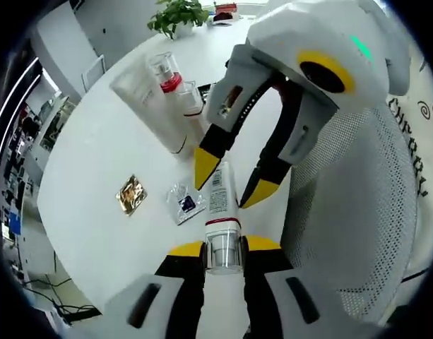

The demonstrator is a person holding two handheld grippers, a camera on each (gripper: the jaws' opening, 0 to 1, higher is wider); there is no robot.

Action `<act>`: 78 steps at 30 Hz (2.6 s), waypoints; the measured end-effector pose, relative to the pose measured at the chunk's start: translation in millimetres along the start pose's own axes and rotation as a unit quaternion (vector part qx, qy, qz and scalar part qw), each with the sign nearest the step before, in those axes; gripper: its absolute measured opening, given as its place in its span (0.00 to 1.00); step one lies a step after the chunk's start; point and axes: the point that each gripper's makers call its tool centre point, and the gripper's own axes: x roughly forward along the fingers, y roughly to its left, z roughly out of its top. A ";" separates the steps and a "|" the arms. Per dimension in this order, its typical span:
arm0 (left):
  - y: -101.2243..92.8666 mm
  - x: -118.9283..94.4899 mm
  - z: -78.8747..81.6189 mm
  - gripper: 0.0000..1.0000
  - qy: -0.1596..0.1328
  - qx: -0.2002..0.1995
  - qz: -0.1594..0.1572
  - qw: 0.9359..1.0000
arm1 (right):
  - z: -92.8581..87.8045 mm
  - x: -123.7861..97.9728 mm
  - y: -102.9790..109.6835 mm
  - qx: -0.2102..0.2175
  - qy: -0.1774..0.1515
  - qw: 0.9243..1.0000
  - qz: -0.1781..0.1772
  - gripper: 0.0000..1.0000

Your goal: Arrange the skincare products in the storage area until every visible bottle or jar stands upright without overlapping.

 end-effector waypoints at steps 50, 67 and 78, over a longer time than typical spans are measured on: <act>4.9 -9.8 46.8 0.29 -0.191 -0.072 -0.058 0.977 | -20.5 -17.4 -7.2 0.002 -0.051 0.998 -0.029 0.20; 9.8 -24.5 45.7 0.33 -0.279 -0.127 -0.046 0.951 | -18.9 -21.1 -13.4 0.016 -0.059 0.997 -0.041 0.20; 14.2 -31.4 40.0 0.38 -0.375 -0.212 -0.040 0.901 | -5.2 -25.4 -22.8 0.108 -0.113 0.987 -0.035 0.21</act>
